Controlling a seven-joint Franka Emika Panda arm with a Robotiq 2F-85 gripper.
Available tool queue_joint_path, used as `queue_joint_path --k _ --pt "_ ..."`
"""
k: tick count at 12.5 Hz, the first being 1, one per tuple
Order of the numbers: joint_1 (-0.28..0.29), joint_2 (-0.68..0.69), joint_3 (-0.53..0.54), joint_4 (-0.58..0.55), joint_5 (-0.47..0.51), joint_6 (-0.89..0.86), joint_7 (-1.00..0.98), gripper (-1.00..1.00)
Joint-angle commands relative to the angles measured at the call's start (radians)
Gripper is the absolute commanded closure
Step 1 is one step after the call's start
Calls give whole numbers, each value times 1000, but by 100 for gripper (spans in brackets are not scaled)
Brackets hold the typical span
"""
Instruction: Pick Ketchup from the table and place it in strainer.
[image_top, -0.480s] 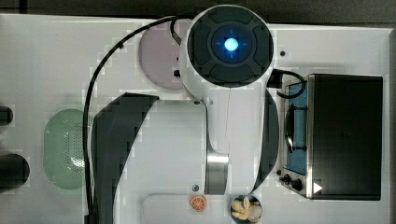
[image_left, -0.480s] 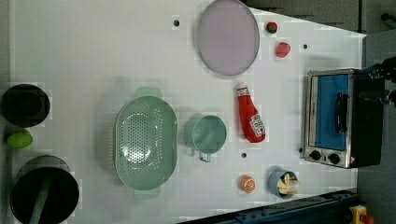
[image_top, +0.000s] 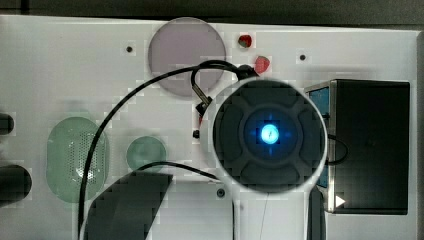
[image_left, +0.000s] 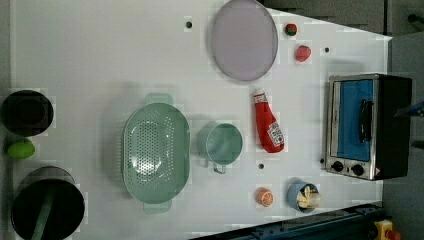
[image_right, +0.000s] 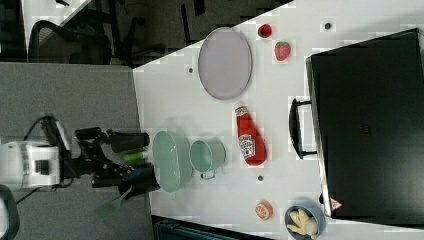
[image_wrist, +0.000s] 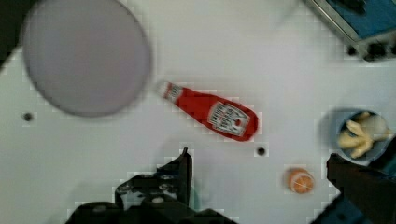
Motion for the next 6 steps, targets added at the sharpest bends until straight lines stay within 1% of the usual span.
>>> queue_joint_path --k 1,3,6 --pt "-14 64 18 -84 2 70 -36 -100" --pt "-12 88 26 -143 2 139 -73 -100" --pt "-12 122 38 -228 2 248 -282 -100"
